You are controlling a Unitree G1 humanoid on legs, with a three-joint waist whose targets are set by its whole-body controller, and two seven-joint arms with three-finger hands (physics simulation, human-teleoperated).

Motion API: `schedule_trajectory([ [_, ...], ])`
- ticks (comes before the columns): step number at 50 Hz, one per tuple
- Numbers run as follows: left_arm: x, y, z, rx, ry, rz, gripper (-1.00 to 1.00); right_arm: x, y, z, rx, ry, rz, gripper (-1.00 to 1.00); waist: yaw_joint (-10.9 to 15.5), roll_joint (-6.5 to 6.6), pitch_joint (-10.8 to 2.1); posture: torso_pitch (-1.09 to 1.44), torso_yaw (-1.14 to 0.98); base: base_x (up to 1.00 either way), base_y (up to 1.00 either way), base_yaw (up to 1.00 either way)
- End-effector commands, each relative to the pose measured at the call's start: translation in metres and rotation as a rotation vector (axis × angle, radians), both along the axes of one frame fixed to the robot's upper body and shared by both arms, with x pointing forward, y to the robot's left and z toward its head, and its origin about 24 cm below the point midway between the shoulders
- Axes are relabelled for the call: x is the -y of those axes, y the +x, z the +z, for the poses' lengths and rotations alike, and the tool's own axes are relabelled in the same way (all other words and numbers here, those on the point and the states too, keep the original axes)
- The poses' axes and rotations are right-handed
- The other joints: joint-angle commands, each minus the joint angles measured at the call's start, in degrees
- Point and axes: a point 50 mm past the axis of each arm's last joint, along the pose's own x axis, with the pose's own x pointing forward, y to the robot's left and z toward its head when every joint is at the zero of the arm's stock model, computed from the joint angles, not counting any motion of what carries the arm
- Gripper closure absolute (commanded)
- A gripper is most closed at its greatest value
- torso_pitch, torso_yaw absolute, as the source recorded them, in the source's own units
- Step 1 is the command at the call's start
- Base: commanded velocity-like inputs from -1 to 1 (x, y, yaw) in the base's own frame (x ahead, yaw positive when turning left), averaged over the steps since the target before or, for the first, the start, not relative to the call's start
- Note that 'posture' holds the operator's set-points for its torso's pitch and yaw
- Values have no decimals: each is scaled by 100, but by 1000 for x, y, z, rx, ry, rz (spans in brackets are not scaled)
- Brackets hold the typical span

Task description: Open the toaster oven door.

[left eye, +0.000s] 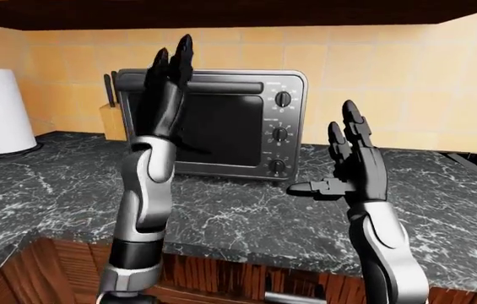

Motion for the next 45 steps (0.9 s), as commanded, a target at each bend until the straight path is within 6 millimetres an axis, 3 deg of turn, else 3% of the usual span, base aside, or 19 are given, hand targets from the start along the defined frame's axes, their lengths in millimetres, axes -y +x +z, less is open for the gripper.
schedule_trajectory([
  [1, 5, 3, 12, 63, 32, -21, -100, -1, -2, 17, 82, -3, 3, -100, -5, 4, 12, -65, 0, 0, 0, 0],
  [11, 22, 25, 0, 23, 156, -42, -100, 0, -2, 17, 82, -1, 2, -100, -38, 2, 10, -65, 0, 0, 0, 0],
  [17, 23, 30, -8, -5, 185, -19, -100, 1, -2, 13, 79, 2, 0, -100, -67, 14, -1, -65, 0, 0, 0, 0],
  [22, 29, 37, -23, -11, 246, -12, -100, 1, -2, 12, 80, 4, -1, -100, -86, 12, -9, -65, 0, 0, 0, 0],
  [45, 40, 62, -27, -64, 385, 11, -100, 1, -1, 8, 74, 12, 0, -100, -123, -9, -16, -65, 0, 0, 0, 0],
])
